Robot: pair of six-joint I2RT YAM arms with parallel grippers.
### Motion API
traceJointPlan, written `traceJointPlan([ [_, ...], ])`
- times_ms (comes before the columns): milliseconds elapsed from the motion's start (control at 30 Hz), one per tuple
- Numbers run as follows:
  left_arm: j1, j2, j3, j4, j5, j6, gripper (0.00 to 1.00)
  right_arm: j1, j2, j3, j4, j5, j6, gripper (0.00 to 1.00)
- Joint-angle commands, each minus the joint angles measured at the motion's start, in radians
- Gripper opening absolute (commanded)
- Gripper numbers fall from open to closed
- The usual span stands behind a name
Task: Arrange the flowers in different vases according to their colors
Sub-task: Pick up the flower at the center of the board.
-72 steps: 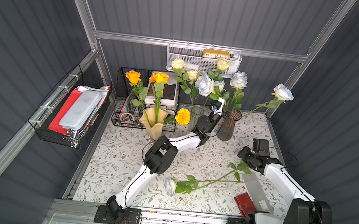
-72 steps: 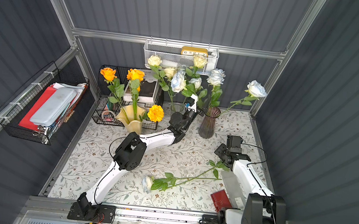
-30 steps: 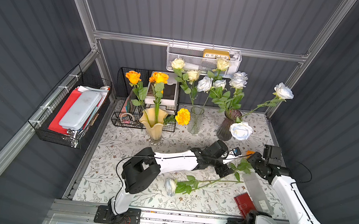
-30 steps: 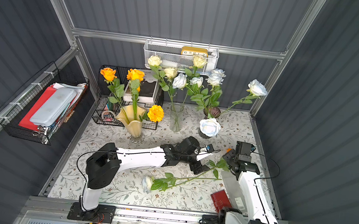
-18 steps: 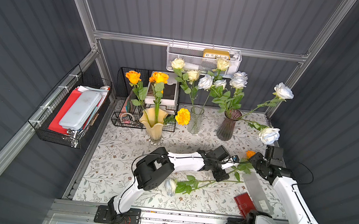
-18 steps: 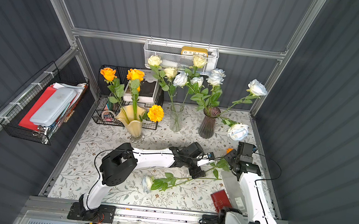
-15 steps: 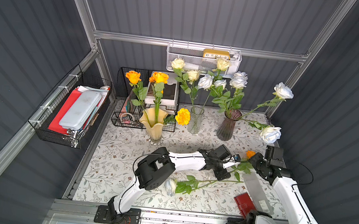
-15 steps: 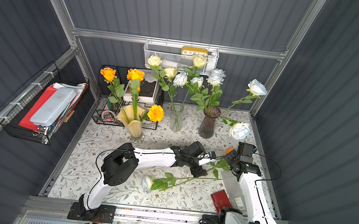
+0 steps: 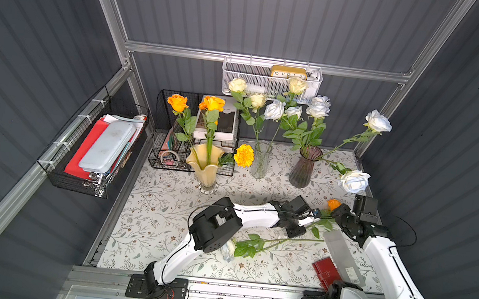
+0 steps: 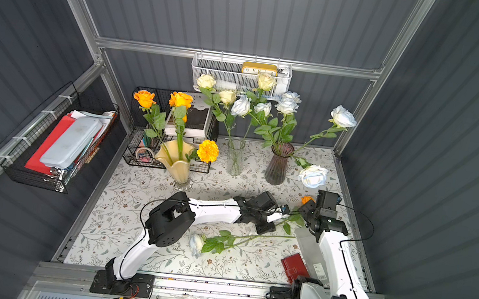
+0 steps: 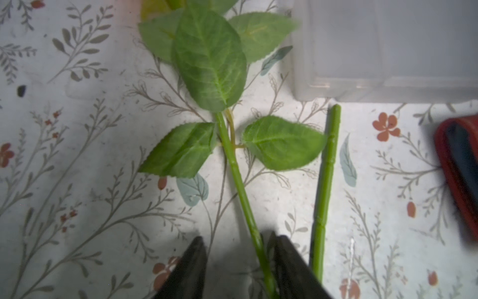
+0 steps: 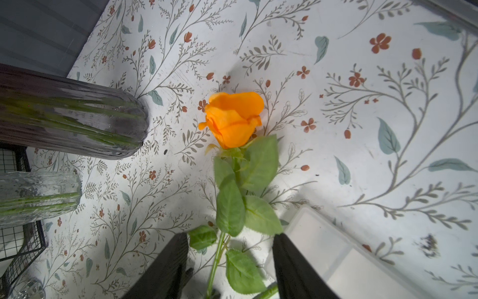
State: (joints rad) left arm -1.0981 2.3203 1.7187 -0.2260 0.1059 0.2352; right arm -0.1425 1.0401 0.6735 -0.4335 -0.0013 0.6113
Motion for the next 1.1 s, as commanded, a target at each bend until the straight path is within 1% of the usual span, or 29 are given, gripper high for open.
traceJointPlan([
  [0,-0.003,0.030,0.009,-0.038,-0.007,-0.008,0.22,-0.006,-0.006,-0.006,0.000,-0.009,-0.016,0.57],
  [67,-0.004,0.014,-0.008,-0.030,-0.009,-0.011,0.14,-0.006,-0.011,-0.008,-0.001,-0.008,-0.016,0.57],
  [167,-0.003,-0.033,-0.057,0.005,-0.043,-0.010,0.09,-0.006,-0.012,-0.009,0.007,-0.009,-0.012,0.57],
  [267,-0.003,-0.093,-0.117,0.060,-0.130,-0.010,0.04,-0.007,-0.010,-0.005,0.009,-0.019,-0.005,0.57],
  [300,-0.002,-0.119,-0.139,0.061,-0.161,-0.041,0.04,-0.006,-0.011,-0.005,0.009,-0.021,-0.004,0.57],
  [367,-0.003,-0.164,-0.182,0.115,-0.228,-0.042,0.02,-0.007,-0.012,-0.006,0.011,-0.018,-0.001,0.57],
  [467,-0.002,-0.227,-0.243,0.205,-0.276,-0.040,0.00,-0.008,-0.016,-0.002,0.010,-0.009,-0.001,0.57],
  [567,-0.003,-0.271,-0.275,0.256,-0.349,-0.046,0.00,-0.008,-0.031,0.004,0.002,0.015,-0.005,0.57],
  [667,-0.003,-0.316,-0.295,0.283,-0.382,-0.044,0.00,-0.011,-0.067,0.009,-0.006,0.050,-0.004,0.57],
  [700,-0.002,-0.331,-0.295,0.285,-0.385,-0.050,0.00,-0.012,-0.082,0.009,-0.004,0.052,-0.005,0.57],
  [733,-0.002,-0.349,-0.336,0.286,-0.385,-0.055,0.00,-0.017,-0.100,0.011,-0.008,0.053,-0.004,0.57],
  [767,-0.003,-0.370,-0.347,0.289,-0.391,-0.059,0.00,-0.022,-0.121,0.012,-0.010,0.054,0.000,0.57],
  [900,-0.004,-0.470,-0.384,0.263,-0.363,-0.074,0.00,-0.039,-0.181,0.007,-0.012,0.046,0.009,0.59],
  [1067,-0.005,-0.655,-0.491,0.181,-0.271,-0.105,0.00,-0.054,-0.184,0.012,-0.054,0.030,0.004,0.59],
])
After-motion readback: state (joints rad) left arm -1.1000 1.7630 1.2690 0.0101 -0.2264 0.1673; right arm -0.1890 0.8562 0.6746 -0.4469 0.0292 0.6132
